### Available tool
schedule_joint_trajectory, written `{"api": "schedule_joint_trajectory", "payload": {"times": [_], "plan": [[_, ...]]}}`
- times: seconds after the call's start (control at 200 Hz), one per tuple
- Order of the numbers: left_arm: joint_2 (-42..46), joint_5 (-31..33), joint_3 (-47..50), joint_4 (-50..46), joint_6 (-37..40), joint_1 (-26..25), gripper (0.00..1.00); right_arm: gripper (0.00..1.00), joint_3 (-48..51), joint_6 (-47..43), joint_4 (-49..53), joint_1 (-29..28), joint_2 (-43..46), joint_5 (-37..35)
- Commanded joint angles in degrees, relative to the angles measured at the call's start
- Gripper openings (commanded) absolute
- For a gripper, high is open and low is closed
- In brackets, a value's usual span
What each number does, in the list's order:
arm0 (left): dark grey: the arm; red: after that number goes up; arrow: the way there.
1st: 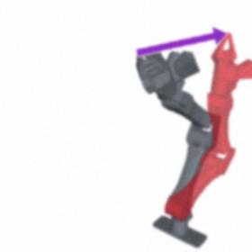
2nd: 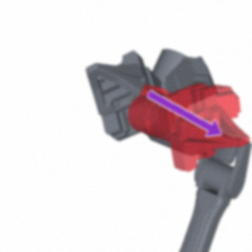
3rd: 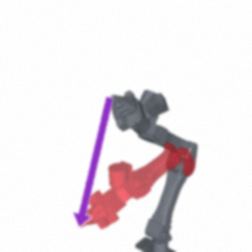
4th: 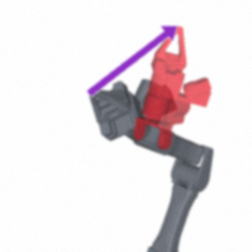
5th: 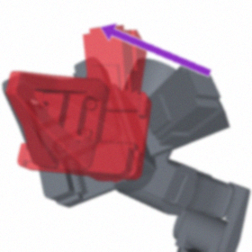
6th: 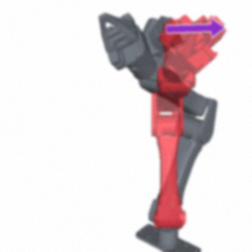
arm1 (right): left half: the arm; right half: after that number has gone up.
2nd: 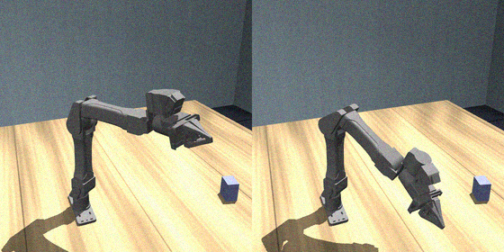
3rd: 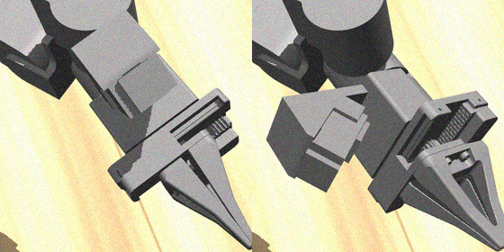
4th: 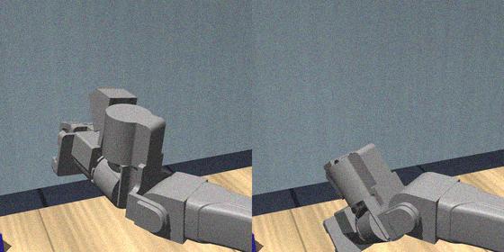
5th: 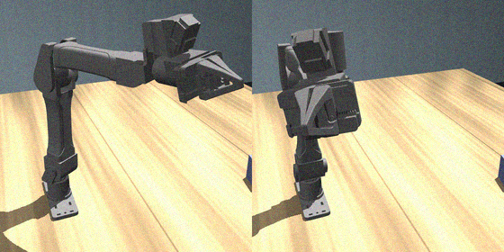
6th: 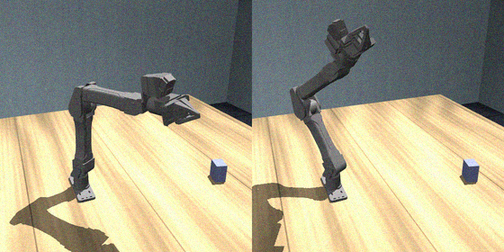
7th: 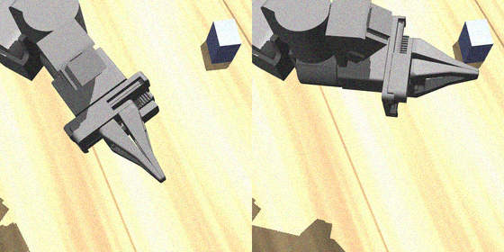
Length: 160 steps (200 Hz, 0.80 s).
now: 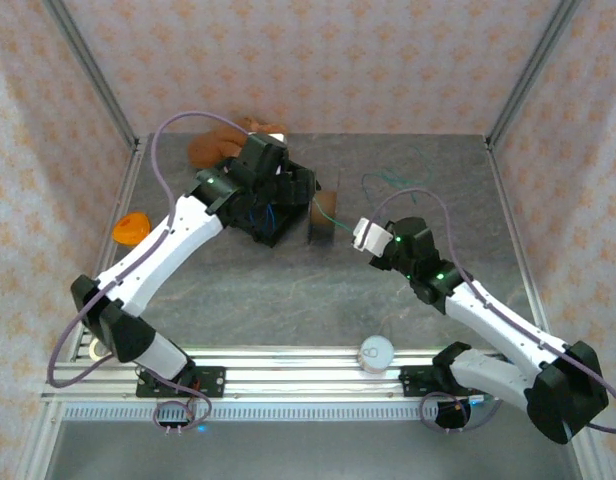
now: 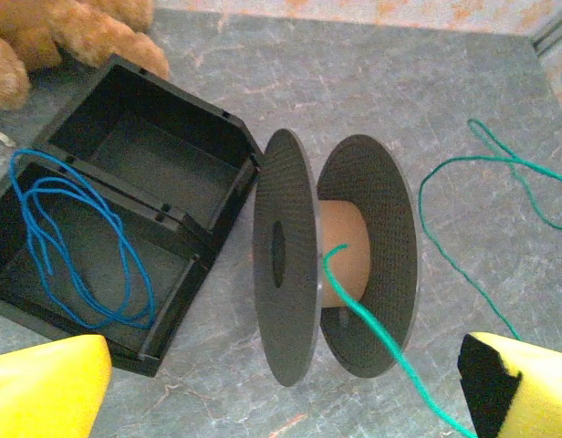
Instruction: Wrap the cables
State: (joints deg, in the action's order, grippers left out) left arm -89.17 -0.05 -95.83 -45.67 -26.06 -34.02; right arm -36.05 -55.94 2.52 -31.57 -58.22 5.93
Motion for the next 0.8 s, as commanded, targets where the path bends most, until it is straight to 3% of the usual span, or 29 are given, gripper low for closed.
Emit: {"api": "schedule_joint_trajectory", "payload": {"times": [0.0, 0.12, 0.185, 0.27, 0.36, 0.796], "plan": [[-3.55, -2.79, -4.07, -5.26, 1.05, -0.63, 0.99, 0.0, 1.54, -9.68, -9.99, -0.27, 0.03, -5.95], [-10.23, -2.69, -11.77, -10.71, 3.31, -1.38, 0.94, 0.0, 2.48, -12.23, -13.92, -0.31, -0.47, -6.99], [-14.75, -3.43, -17.06, -14.65, 4.86, -1.7, 0.91, 0.0, 2.14, -14.91, -10.76, -0.34, 0.04, -4.6], [-19.68, -4.31, -23.06, -19.08, 6.22, -1.94, 0.88, 0.0, 4.05, -16.02, -15.66, -0.34, -0.85, -5.28], [-24.28, -4.57, -27.57, -22.68, 7.32, -2.1, 0.85, 0.0, 5.55, -21.96, -16.93, -0.33, -2.25, -5.47], [-28.77, 0.06, -34.69, -29.61, 10.68, -1.23, 0.84, 0.0, 3.77, -32.75, -8.65, 5.08, -0.71, 3.27]]}}
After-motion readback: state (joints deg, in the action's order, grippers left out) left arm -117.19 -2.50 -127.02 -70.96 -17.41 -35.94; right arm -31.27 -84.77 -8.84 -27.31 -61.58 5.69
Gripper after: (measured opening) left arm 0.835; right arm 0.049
